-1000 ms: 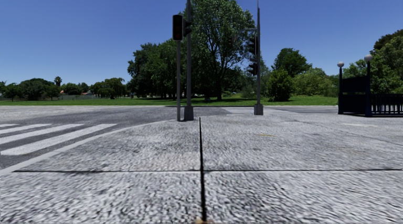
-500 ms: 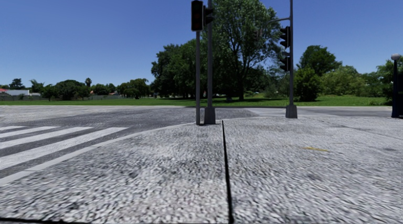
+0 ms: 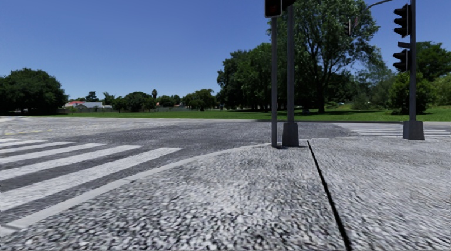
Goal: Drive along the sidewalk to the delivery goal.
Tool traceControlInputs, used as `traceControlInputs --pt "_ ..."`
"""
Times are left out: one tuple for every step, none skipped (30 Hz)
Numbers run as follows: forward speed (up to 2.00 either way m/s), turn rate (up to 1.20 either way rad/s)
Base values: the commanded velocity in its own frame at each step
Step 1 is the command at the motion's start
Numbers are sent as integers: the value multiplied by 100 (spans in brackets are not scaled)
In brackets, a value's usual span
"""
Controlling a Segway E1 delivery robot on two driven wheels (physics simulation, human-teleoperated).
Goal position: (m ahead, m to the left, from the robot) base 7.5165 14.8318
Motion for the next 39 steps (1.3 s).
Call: traceControlInputs --pt "200 55" --pt "200 55" --pt "200 55" --pt "200 55" --pt "200 55" --pt "200 56" --pt "200 63" --pt "200 65" --pt "200 65" --pt "200 65" --pt "200 66" --pt "200 66" --pt "200 66" --pt "200 66" --pt "200 66" --pt "195 66" --pt "185 66" --pt "185 66" --pt "175 66" --pt "171 66" --pt "170 66" --pt "170 66" --pt "170 66" --pt "170 66" --pt "170 66" --pt "170 66" --pt "170 66" --pt "170 66" --pt "170 66" --pt "170 66" --pt "170 66" --pt "170 66" --pt "170 66" --pt "170 66" --pt "170 66" --pt "170 66" --pt "170 66" --pt "166 66" --pt "162 66"
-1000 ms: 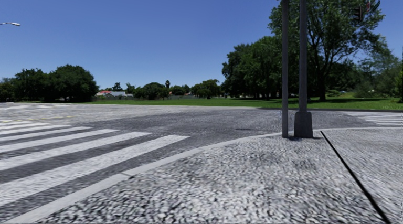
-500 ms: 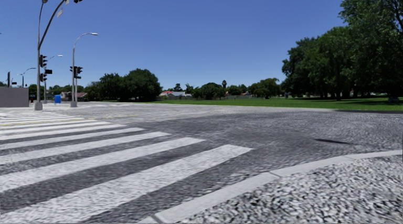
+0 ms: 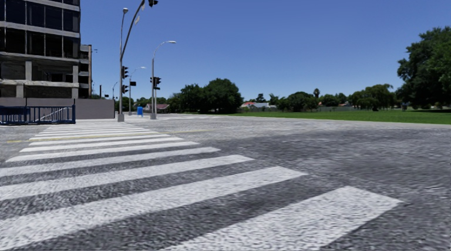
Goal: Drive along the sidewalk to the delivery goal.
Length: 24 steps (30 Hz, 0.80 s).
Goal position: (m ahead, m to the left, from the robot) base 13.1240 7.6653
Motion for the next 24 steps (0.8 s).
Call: traceControlInputs --pt "162 66" --pt "161 66" --pt "160 66" --pt "160 66" --pt "160 66" --pt "159 66" --pt "159 66" --pt "159 66" --pt "159 66" --pt "159 66" --pt "159 66" --pt "159 66" --pt "159 66" --pt "159 66" --pt "159 66" --pt "159 65" --pt "159 65" --pt "159 65" --pt "159 64" --pt "159 62" --pt "159 59" --pt "159 51" --pt "159 51" --pt "159 48"
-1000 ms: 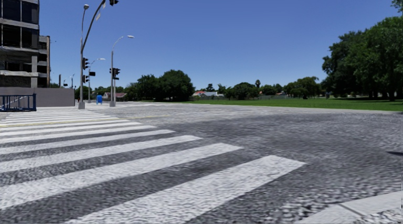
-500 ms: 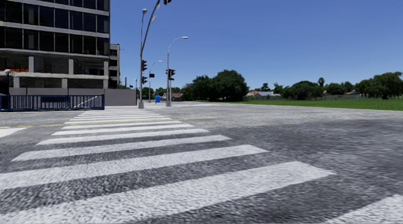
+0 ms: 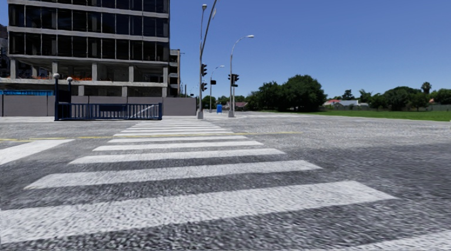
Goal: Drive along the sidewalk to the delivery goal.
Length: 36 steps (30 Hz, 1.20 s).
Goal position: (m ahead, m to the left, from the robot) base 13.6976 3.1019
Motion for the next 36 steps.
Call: traceControlInputs --pt "159 47" --pt "159 46" --pt "159 46" --pt "159 46" --pt "159 46" --pt "159 46" --pt "159 46" --pt "159 46" --pt "159 44" --pt "159 40" --pt "159 40" --pt "159 0" --pt "159 0" --pt "159 0" --pt "159 0" --pt "159 0" --pt "159 0" --pt "159 0" --pt "200 0" --pt "200 0" --pt "200 0" --pt "200 0" --pt "200 0" --pt "200 0" --pt "200 0" --pt "200 0" --pt "200 0" --pt "200 0" --pt "200 0" --pt "200 0" --pt "200 0" --pt "200 0" --pt "200 0" --pt "200 0" --pt "200 0" --pt "200 0"
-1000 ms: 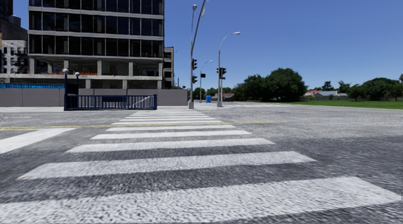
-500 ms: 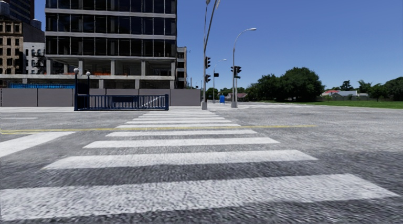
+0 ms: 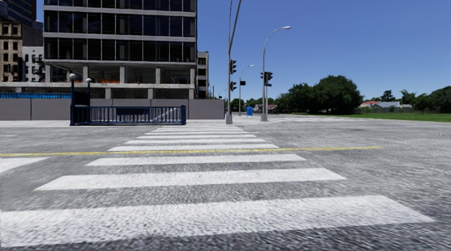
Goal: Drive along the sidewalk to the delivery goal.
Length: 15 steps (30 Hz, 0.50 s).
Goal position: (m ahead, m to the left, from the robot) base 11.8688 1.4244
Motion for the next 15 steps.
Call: traceControlInputs --pt "200 0" --pt "200 0" --pt "200 0" --pt "200 0" --pt "200 0" --pt "200 0" --pt "200 0" --pt "200 0" --pt "200 0" --pt "200 6" --pt "200 12" --pt "200 14" --pt "200 17" --pt "200 17" --pt "200 20"
